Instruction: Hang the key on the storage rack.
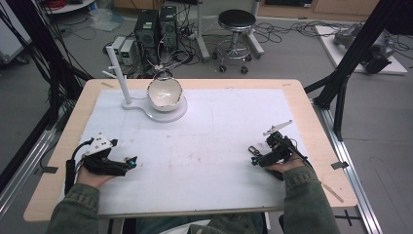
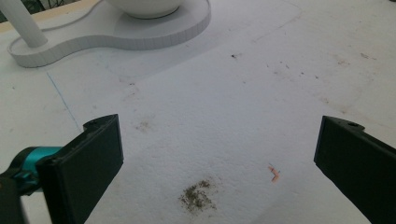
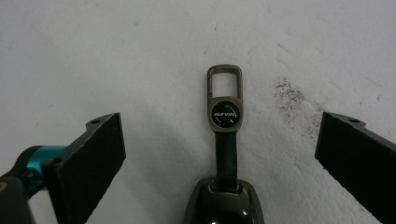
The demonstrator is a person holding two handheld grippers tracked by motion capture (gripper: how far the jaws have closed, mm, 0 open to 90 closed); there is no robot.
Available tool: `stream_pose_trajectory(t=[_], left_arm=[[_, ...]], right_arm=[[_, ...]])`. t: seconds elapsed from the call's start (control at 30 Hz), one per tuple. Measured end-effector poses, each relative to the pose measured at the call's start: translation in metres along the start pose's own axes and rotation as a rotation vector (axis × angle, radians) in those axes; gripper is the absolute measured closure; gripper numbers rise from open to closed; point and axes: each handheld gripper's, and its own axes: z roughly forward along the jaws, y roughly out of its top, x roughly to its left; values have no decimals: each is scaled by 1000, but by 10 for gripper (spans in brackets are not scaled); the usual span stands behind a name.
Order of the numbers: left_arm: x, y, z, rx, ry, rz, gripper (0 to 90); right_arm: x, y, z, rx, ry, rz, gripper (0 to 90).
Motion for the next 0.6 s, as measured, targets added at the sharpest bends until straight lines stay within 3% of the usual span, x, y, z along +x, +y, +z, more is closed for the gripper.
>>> stream_pose_trajectory(t=[0.17, 0.23, 0.5, 0.6], left_arm=[[0, 0, 0, -1, -6, -1, 18], [1, 0, 0, -1, -5, 0, 17], [0, 0, 1, 0, -5, -1, 18], [1, 0, 0, -1, -3, 0, 18]], right_arm=[[-1, 1, 5, 46, -2, -8, 72], [-1, 0, 2, 51, 1, -8, 238], [-5, 4, -2, 97, 1, 28, 377], [-3, 7, 1, 135, -5, 33, 490]])
